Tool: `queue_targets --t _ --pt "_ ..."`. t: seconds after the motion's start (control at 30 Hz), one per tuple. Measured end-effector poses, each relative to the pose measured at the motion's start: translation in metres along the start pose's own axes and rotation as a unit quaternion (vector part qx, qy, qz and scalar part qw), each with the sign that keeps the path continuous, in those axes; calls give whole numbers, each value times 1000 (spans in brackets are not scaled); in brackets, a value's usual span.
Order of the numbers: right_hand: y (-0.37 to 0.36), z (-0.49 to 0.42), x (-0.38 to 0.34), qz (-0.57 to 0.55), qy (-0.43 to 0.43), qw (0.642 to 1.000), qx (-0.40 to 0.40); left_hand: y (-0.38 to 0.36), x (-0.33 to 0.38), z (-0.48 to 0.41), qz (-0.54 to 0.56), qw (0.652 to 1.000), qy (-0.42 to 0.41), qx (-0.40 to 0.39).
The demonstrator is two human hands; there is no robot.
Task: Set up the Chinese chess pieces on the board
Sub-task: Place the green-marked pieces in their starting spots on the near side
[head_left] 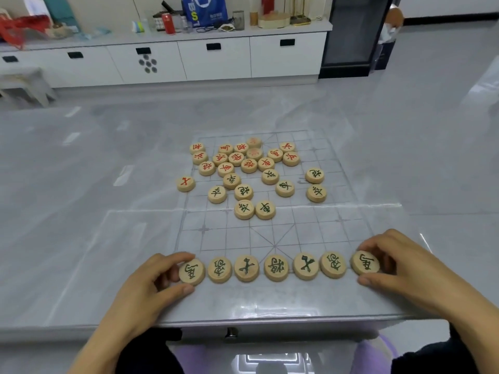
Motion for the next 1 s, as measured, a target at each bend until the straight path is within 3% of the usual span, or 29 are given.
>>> queue_targets --t 0.27,1.0 --pt "1 -2 2 -62 19 998 0 0 -3 1 22 1000 -3 -6" --pt "-3 -3 5 -15 22 1000 5 -4 -3 2 9 1000 -24 7"
Point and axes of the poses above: each hand's wrist, its own z-axis away from the middle knuckle, its own y-axis out of the back of the hand, x = y × z, the point moved 4 cm from there along -z, towards the middle knuckle, and after that the axes turned 6 degrees about z, right-handed, at the moved point
